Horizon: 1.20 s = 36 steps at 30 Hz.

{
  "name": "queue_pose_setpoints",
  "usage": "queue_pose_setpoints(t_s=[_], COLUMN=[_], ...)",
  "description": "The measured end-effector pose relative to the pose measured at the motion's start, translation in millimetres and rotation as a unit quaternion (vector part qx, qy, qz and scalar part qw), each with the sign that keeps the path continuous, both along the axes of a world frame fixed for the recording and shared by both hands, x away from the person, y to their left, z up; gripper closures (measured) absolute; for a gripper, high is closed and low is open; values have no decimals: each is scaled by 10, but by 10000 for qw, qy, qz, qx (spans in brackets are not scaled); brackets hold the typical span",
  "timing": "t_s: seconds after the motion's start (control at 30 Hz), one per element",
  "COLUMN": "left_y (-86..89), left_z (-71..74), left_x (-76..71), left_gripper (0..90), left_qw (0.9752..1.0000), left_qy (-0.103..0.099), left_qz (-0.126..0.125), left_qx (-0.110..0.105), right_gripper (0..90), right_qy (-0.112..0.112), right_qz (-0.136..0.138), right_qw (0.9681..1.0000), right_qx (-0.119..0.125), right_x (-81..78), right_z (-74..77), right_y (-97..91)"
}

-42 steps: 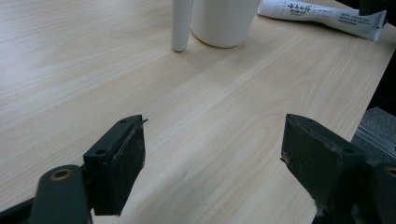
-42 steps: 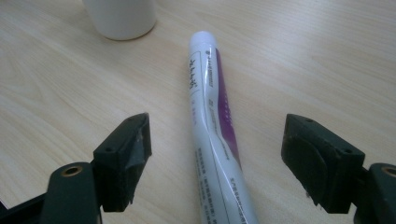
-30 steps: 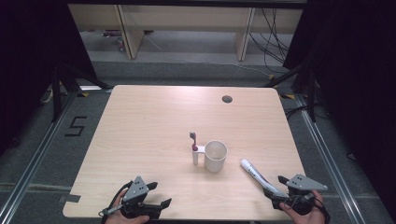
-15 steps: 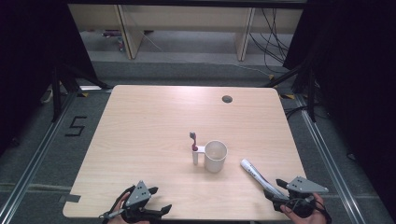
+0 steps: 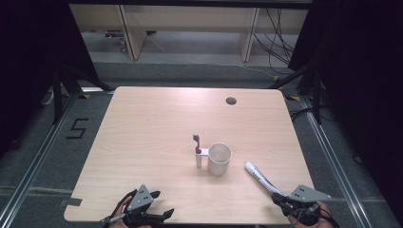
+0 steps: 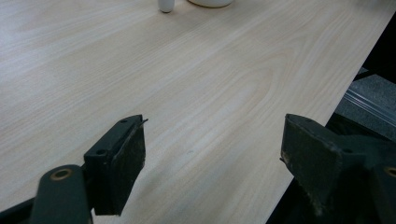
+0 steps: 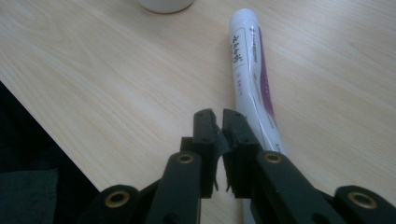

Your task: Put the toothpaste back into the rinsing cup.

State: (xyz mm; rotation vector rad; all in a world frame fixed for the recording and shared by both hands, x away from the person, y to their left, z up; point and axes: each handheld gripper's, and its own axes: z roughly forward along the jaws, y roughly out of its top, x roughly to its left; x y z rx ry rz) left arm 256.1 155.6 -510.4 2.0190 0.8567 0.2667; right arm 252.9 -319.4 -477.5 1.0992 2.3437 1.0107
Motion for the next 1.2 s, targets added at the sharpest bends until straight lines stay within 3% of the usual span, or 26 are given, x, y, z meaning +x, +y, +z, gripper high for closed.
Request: queue_pose_setpoints(t_s=[0.03, 0.1, 0.33, 0.47, 0.6, 0.63, 0.67, 0.8, 0.83, 0.97, 1.13, 1.17, 1.2], left_y=[10, -9, -5, -1, -5, -3, -3, -9, 3, -12, -12, -15, -16], left_z=[5, -4, -17, -10, -17, -12, -13, -22, -17, -25, -19, -24, -30], left_x=[2, -7, -4, -8, -7, -12, -12, -17, -15, -19, -22, -25, -26], left_gripper=[215, 216, 218, 219, 220, 221, 221, 221, 221, 222, 223, 223, 224], left_qw=[10000, 10000, 10000, 10000, 10000, 10000, 10000, 10000, 10000, 10000, 10000, 10000, 10000], left_qy=[-8, 17, -10, 9, 6, 27, 24, 15, 6, 24, 46, 33, 39], left_qz=[-19, 33, -13, -2, -2, -8, -15, 0, -57, -18, -26, -16, -26], left_qx=[91, -46, -49, 9, -22, 17, 12, -26, 59, -6, 31, 15, -13], right_gripper=[867, 876, 889, 889, 891, 892, 893, 893, 893, 899, 899, 899, 899], right_qy=[-34, 137, 129, 258, 382, 553, 452, 534, 507, 611, 548, 652, 538], right_qz=[19, -36, 140, 210, 145, 29, 82, 28, 9, -227, -277, -439, -334], right_qw=[10000, 9999, 9996, 9992, 9986, 9980, 9982, 9970, 9967, 9960, 9951, 9944, 9946], right_qx=[-28, 17, -202, -241, -342, -311, -397, -554, -634, -611, -772, -707, -824], right_x=[0, -25, -19, -14, -20, -46, -30, -16, -8, -19, 24, 17, 47], right_z=[-2, -6, -44, -71, -94, -96, -106, -116, -121, -135, -125, -120, -123], right_y=[-4, 7, 4, 7, -7, 5, -10, -51, -69, -95, -166, -164, -199])
